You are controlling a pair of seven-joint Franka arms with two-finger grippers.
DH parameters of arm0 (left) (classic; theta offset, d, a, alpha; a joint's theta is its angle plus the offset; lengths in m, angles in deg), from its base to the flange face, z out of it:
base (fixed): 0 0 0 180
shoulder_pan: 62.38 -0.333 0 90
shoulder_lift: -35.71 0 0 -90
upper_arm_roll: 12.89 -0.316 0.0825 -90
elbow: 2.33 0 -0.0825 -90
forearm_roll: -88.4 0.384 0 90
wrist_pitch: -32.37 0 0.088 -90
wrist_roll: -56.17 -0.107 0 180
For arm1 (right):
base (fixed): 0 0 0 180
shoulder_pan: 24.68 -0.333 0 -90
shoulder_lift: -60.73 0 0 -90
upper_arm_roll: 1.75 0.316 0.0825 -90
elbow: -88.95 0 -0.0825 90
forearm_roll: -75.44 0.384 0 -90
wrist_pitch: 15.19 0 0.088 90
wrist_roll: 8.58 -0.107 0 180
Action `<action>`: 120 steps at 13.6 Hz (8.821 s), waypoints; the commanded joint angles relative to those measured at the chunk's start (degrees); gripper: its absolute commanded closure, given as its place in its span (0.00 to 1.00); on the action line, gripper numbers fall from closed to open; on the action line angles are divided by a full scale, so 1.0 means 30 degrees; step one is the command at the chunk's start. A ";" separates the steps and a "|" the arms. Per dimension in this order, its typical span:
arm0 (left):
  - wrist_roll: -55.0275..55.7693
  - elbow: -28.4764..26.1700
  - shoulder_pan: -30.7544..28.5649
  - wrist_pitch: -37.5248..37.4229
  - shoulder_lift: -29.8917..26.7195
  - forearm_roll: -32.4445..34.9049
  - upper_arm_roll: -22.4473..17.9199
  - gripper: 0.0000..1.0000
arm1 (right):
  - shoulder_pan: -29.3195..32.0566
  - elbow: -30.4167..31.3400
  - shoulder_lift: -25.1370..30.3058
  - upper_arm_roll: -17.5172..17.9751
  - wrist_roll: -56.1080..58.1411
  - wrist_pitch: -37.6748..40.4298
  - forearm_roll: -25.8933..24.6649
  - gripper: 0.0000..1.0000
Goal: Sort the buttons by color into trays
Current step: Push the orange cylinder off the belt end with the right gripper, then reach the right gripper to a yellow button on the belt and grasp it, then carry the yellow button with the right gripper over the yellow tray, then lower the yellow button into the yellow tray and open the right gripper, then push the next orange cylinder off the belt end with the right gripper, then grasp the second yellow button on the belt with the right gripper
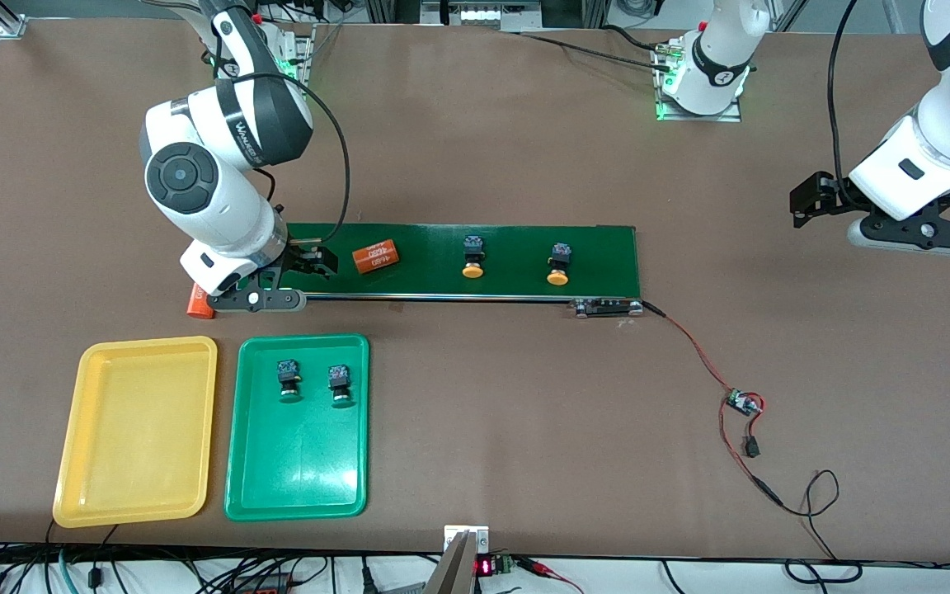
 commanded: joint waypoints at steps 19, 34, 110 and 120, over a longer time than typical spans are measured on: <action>-0.0273 0.0656 0.0178 -0.0748 0.0239 -0.0295 -0.0027 0.00 | -0.4190 0.4882 0.0044 0.0799 -0.6758 -0.5810 0.0050 0.00; -0.0243 0.0685 0.0178 -0.0895 0.0268 -0.0266 -0.0056 0.00 | -0.5775 0.4648 -0.2945 0.0799 -0.8525 -0.8536 -0.0127 0.00; -0.0243 0.0685 -0.0027 -0.1393 0.0297 -0.0295 -0.0056 0.00 | -0.1382 0.3123 -0.1773 0.3230 -0.8934 -0.3054 0.0929 0.00; -0.0243 0.0685 0.0002 -0.1393 0.0297 -0.0295 -0.0056 0.00 | -0.0650 0.5117 -0.2156 0.3172 -0.8672 -0.5782 -0.0536 0.67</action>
